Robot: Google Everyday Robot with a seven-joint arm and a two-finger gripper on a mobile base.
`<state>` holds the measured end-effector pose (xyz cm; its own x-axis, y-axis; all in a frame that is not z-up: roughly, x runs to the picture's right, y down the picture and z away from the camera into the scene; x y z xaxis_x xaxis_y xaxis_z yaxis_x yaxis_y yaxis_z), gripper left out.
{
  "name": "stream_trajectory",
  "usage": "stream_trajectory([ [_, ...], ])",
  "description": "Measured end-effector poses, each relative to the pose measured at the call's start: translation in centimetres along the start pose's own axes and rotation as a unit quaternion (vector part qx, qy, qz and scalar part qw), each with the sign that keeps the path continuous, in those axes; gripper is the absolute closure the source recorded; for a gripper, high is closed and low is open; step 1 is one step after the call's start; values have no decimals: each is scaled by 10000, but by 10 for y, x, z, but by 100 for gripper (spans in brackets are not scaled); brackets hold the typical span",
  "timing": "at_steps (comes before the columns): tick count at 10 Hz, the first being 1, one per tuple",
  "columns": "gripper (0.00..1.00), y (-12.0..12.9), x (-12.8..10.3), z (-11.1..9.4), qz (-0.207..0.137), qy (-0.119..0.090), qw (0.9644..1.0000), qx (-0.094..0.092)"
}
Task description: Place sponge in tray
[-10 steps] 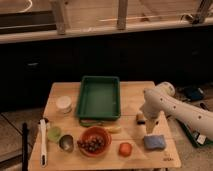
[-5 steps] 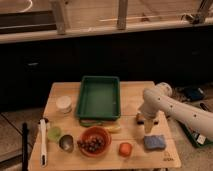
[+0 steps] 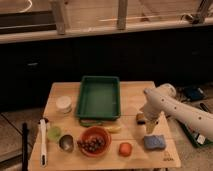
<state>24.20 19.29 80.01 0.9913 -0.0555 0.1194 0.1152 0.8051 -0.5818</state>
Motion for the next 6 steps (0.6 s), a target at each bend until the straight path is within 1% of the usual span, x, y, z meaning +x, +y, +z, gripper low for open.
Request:
stream_trajectory([
  [1, 20, 7, 4, 0, -41, 7, 10000, 3],
  [3, 20, 23, 8, 4, -145, 13, 9999, -72],
  [5, 20, 35, 15, 12, -197, 0, 9997, -160],
  [6, 20, 44, 24, 18, -165, -12, 9996, -217],
])
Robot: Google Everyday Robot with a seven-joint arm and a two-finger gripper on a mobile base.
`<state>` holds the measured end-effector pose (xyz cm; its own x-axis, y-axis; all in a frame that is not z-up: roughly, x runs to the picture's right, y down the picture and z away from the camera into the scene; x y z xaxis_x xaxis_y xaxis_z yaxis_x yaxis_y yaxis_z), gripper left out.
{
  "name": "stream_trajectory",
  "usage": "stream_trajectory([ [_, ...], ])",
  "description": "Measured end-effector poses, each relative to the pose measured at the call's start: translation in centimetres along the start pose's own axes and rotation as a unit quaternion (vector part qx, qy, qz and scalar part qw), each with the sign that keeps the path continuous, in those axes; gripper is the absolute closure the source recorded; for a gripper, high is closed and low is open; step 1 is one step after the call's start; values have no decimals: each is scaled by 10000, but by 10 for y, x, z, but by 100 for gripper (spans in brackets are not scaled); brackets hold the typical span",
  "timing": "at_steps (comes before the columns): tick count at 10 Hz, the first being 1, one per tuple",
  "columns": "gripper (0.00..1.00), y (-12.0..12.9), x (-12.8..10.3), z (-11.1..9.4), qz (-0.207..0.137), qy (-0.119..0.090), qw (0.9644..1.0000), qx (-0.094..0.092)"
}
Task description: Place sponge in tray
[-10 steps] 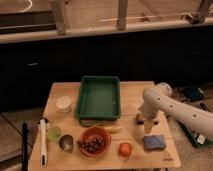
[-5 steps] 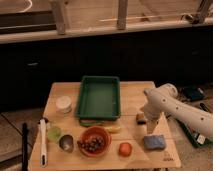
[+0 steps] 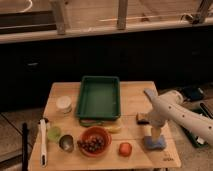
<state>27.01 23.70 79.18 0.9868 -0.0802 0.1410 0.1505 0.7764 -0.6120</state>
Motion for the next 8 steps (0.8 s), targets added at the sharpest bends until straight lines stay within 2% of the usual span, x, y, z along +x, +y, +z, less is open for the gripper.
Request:
stream_trajectory([
  [1, 20, 14, 11, 10, 61, -11, 9999, -91],
  [3, 20, 24, 16, 21, 105, -28, 9998, -153],
  [8, 20, 23, 18, 16, 109, -4, 9998, -146],
])
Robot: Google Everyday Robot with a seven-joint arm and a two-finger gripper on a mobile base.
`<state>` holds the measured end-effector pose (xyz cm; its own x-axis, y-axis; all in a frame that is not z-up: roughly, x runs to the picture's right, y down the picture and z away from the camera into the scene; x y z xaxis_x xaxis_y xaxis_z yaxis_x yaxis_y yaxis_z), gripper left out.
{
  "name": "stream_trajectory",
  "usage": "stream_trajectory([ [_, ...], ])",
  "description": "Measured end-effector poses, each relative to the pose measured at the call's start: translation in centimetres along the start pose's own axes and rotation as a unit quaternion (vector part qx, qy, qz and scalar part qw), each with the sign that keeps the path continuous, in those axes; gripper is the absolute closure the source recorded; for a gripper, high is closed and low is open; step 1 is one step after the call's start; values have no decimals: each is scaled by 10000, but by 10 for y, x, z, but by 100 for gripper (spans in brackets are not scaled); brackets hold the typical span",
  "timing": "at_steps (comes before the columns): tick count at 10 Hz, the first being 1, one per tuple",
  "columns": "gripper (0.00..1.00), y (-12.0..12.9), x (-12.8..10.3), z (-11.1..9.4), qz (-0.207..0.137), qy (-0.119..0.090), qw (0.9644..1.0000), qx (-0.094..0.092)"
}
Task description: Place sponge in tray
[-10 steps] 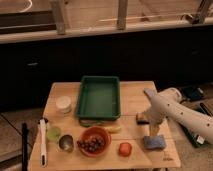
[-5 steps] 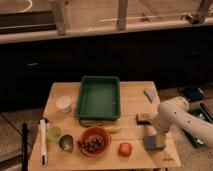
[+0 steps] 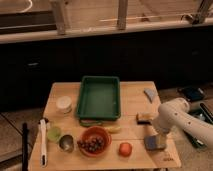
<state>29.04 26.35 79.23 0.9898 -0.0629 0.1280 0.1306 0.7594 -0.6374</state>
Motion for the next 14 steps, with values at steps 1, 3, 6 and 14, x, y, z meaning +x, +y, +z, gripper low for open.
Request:
stream_trajectory([
  [1, 20, 2, 0, -1, 1, -2, 10000, -16],
  [3, 20, 6, 5, -1, 23, 34, 10000, -66],
  [6, 20, 24, 0, -5, -38, 23, 10000, -33],
  [14, 20, 60, -18, 3, -199, -47, 9998, -89],
])
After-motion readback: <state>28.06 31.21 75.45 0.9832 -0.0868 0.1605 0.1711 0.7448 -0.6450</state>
